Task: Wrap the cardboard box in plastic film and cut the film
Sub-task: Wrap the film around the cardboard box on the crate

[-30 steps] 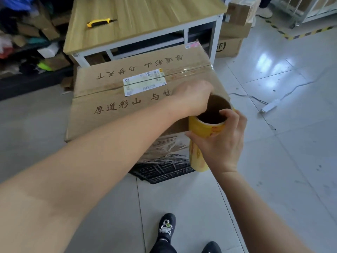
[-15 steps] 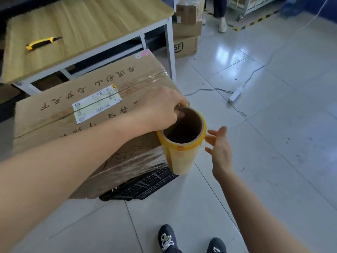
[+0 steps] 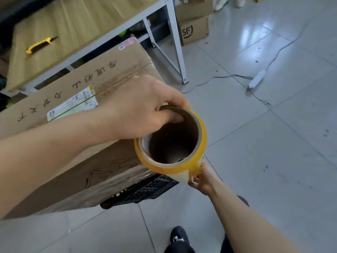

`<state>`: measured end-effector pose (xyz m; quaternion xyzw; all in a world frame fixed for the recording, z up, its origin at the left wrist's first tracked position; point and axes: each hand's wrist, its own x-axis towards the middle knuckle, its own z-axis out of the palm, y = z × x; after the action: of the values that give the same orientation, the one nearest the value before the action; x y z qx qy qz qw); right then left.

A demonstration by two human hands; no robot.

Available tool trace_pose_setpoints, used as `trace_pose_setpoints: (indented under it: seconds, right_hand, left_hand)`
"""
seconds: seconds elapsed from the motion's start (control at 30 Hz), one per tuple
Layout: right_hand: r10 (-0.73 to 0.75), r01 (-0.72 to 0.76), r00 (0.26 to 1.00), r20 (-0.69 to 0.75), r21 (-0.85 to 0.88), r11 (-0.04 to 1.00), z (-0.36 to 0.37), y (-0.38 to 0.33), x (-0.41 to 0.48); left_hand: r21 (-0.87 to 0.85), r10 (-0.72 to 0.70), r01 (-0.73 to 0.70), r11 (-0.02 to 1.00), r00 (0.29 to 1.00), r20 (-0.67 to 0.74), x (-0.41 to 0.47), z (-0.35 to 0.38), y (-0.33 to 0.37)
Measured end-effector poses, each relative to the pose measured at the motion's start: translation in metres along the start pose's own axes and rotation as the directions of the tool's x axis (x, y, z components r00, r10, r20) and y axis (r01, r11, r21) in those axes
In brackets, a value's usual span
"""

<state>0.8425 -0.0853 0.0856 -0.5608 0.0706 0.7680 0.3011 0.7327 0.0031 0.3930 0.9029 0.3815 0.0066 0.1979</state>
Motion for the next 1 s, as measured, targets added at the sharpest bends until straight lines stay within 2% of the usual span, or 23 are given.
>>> trace_pose_setpoints:
  seconds: [0.13,0.2,0.33,0.47,0.7,0.73,0.83,0.9,0.97,1.0]
  right_hand:
    - [0.009,-0.009,1.0,-0.002,0.088,0.996,-0.004,-0.006,-0.002]
    - [0.005,-0.006,1.0,0.006,0.162,0.987,-0.008,-0.009,-0.003]
    - [-0.004,-0.001,1.0,0.012,0.318,0.948,-0.017,-0.01,-0.001]
    - [-0.026,0.015,0.999,0.019,0.435,0.9,-0.02,-0.016,-0.01]
    - [-0.088,0.065,0.996,0.015,0.55,0.833,-0.031,-0.025,-0.008]
    - [-0.1,0.074,0.995,0.013,0.578,0.813,-0.031,-0.028,-0.008]
    - [-0.116,0.095,0.993,-0.009,0.643,0.76,-0.033,-0.037,-0.006]
    - [-0.125,0.102,0.992,-0.013,0.658,0.746,-0.033,-0.042,-0.005]
    - [-0.153,0.12,0.988,-0.009,0.673,0.73,-0.031,-0.047,-0.004]
    - [-0.164,0.121,0.986,-0.002,0.684,0.719,-0.029,-0.051,-0.005]
  left_hand:
    - [-0.059,0.008,-0.005,0.998,0.998,0.064,0.012,-0.008,0.001]
    - [-0.035,0.035,-0.032,0.999,0.996,0.083,0.019,-0.012,0.0]
    - [0.1,0.187,-0.197,0.975,0.977,0.099,0.027,-0.018,0.005]
    - [0.23,0.387,-0.407,0.884,0.913,0.126,0.034,-0.018,0.011]
    - [0.306,0.514,-0.542,0.783,0.84,0.172,0.051,-0.018,0.035]
    - [0.304,0.481,-0.522,0.797,0.853,0.204,0.055,-0.018,0.039]
    - [0.335,0.189,-0.284,0.898,0.939,0.289,0.066,-0.022,0.045]
    - [0.333,0.14,-0.234,0.914,0.949,0.281,0.071,-0.022,0.047]
    - [0.353,-0.002,-0.098,0.931,0.962,0.273,0.073,-0.022,0.051]
    - [0.333,-0.027,-0.062,0.941,0.966,0.257,0.074,-0.023,0.051]
